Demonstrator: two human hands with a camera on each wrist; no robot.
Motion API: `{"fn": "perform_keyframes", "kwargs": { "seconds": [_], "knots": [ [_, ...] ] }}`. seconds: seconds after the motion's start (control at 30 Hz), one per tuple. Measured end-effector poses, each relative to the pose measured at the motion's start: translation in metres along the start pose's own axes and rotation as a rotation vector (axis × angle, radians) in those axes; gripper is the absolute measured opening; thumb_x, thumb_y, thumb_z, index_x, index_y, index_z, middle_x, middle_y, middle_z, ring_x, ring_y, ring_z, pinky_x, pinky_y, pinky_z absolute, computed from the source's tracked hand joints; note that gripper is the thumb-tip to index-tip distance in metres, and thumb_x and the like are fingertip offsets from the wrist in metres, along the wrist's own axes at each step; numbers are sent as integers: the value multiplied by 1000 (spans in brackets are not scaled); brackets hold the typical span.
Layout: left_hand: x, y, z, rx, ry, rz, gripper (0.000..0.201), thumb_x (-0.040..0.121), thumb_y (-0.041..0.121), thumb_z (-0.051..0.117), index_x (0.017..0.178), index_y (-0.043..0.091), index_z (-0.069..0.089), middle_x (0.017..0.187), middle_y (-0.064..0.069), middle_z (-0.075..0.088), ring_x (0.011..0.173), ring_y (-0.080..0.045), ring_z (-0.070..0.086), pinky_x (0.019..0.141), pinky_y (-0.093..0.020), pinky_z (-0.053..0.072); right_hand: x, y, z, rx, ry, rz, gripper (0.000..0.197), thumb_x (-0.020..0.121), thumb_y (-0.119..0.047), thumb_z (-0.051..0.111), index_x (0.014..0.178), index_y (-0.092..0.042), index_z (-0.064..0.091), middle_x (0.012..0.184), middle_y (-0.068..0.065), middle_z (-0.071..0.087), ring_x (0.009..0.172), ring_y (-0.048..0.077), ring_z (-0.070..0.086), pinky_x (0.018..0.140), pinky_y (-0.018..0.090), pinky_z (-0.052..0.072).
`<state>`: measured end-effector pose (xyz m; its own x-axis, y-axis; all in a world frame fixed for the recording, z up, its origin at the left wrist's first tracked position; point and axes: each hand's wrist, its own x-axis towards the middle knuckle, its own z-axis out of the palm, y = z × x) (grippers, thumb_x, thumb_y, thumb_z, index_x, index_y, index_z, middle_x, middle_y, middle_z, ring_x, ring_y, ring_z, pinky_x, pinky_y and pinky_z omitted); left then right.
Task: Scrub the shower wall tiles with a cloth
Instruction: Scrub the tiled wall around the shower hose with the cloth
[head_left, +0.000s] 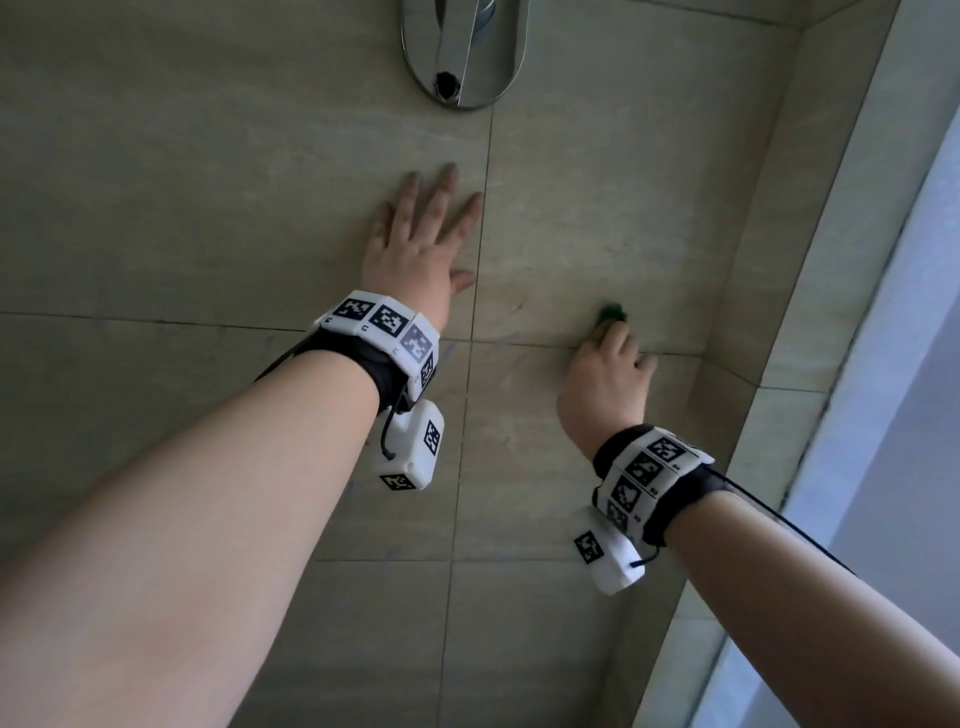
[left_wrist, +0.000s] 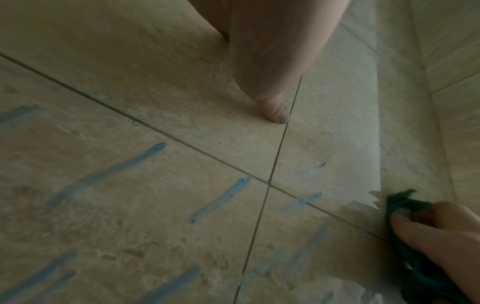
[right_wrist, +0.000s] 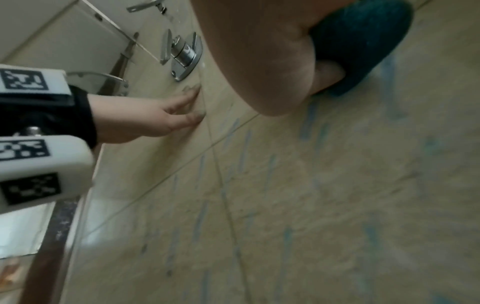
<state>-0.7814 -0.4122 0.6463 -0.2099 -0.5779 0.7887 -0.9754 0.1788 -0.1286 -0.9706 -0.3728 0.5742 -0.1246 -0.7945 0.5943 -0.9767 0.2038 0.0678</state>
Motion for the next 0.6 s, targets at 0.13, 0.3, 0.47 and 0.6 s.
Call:
{"fn": "perform_keyframes", "kwargs": {
  "seconds": [0.13,0.3,0.47,0.6],
  "knots": [
    [0,-2,-1,20,-9,15,79,92,48,50,153,35,2,162,3,-8,148,-27,-5,118,-44,5,-11,-18,3,-52,63,-232,41,55,-8,53,91,3,69,98,19,60,78,33,57,69,38,48],
    [0,-1,-1,12,-24,24,80,92,46,53,153,34,3,162,2,-8,148,-28,-5,118,-44,6,-8,6,-2,5,-23,4,43,75,-6,51,117,6,53,124,22,44,106,37,46,88,45,37],
    [-1,-5,-4,4,-30,51,80,92,46,53,153,34,3,161,2,-9,148,-28,-6,118,-42,2,-1,-22,-9,76,51,-159,48,71,-6,55,117,7,52,126,25,42,106,38,46,88,45,37],
    [-2,-6,-5,44,-52,63,81,93,47,49,152,34,-4,161,3,-14,148,-27,-10,118,-40,-1,19,-28,-22,96,298,-240,51,48,-4,50,96,9,64,96,24,57,73,35,54,64,39,44]
  ]
}}
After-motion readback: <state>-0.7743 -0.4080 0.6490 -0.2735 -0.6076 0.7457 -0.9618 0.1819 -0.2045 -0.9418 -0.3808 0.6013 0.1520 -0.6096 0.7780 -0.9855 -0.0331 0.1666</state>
